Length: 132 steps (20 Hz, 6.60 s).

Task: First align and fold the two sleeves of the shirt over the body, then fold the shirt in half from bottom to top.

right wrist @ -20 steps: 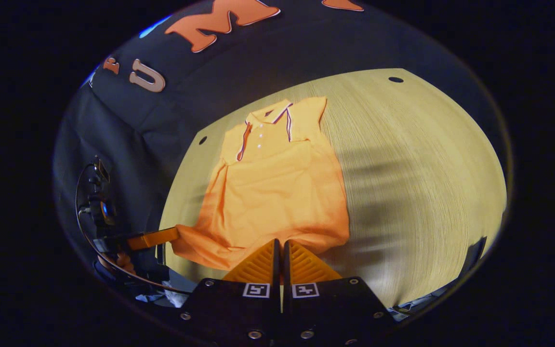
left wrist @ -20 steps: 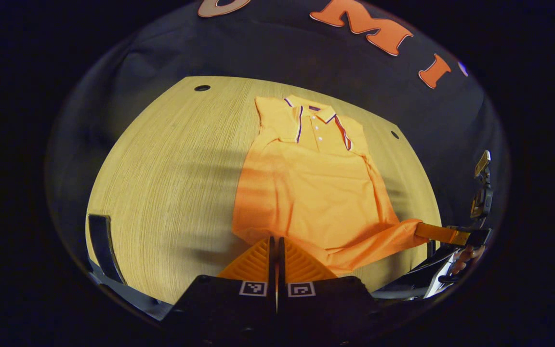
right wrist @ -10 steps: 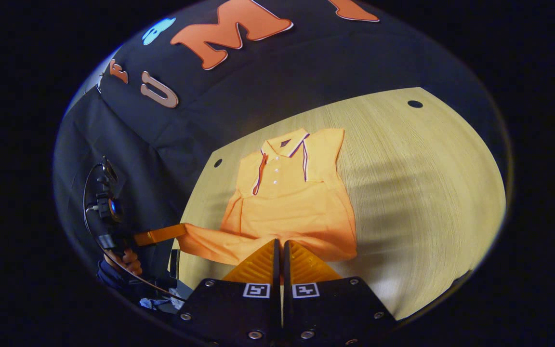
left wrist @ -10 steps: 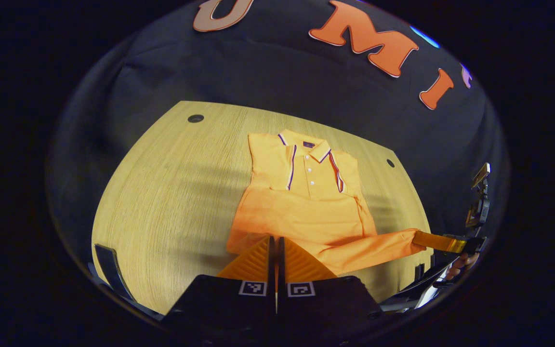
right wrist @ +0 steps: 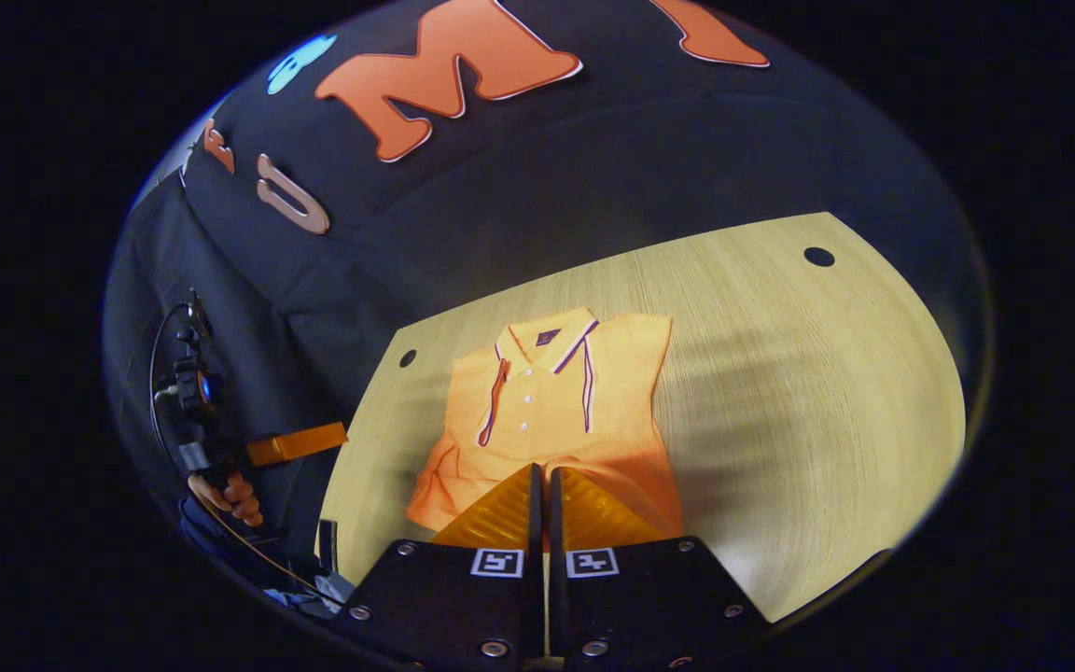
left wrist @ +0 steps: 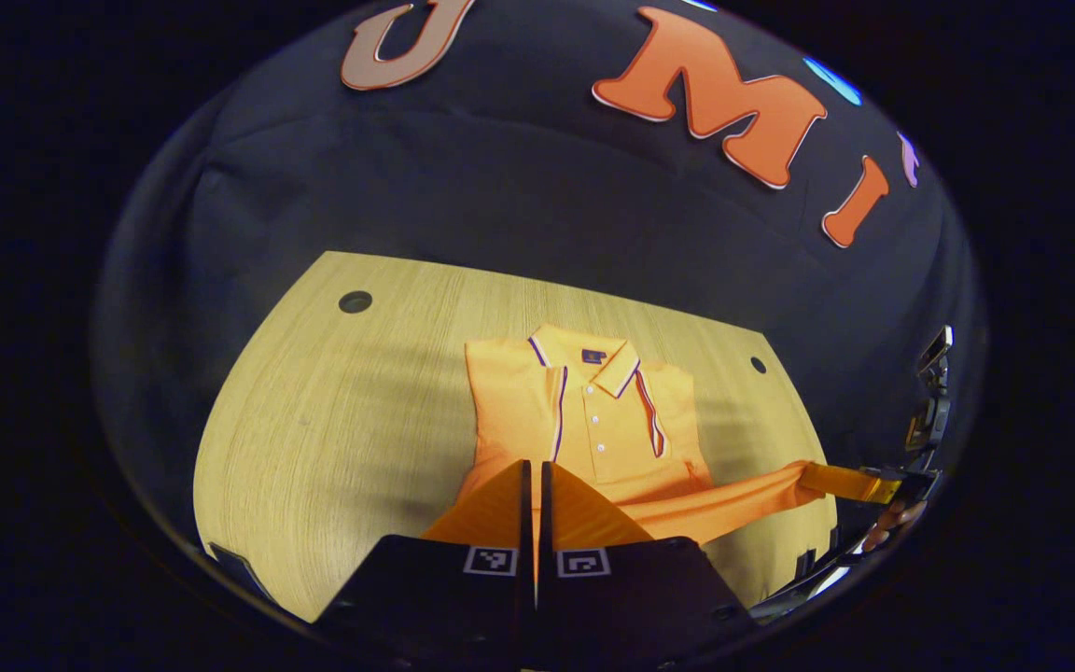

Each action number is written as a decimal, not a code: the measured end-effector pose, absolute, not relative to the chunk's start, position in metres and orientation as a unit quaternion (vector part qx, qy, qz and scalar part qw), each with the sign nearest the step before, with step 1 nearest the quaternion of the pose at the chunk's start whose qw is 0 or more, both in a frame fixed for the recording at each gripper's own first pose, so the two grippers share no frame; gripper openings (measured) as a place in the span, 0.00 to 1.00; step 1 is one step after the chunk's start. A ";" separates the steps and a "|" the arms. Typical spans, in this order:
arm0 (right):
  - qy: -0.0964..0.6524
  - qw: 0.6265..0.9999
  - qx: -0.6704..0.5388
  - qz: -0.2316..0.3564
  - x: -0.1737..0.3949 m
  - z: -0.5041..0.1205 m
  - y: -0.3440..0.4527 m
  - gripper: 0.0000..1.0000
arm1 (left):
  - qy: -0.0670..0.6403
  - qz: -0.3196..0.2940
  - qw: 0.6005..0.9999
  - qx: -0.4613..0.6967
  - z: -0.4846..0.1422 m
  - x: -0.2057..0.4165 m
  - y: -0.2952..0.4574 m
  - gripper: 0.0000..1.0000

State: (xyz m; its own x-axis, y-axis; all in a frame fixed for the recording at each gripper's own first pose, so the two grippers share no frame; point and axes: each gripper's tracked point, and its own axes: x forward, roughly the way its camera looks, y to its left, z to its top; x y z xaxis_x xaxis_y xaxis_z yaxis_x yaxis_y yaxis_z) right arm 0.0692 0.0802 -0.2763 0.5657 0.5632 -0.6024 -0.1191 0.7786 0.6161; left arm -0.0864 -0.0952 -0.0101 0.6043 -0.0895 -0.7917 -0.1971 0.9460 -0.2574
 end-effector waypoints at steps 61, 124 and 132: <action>0.468 0.826 0.258 0.177 0.044 -0.318 0.075 0.03 | 0.578 -0.014 0.815 -0.031 -0.153 -0.134 -0.098 0.14; 0.083 0.983 0.107 0.125 0.136 -0.102 0.037 0.96 | 0.093 0.078 0.993 0.004 0.193 -0.052 -0.125 0.97; 0.031 0.985 0.103 0.138 0.091 -0.093 0.030 0.95 | 0.020 0.095 0.995 0.017 0.208 -0.090 -0.152 0.97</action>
State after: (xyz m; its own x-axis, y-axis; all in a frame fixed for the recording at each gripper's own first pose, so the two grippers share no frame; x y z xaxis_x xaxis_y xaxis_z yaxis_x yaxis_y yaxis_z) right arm 0.0913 0.0298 -0.0932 0.9599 0.2785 -0.0323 -0.2657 0.9404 0.2122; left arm -0.0904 -0.1519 0.2084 0.9810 0.1903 -0.0375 -0.1888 0.9813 0.0386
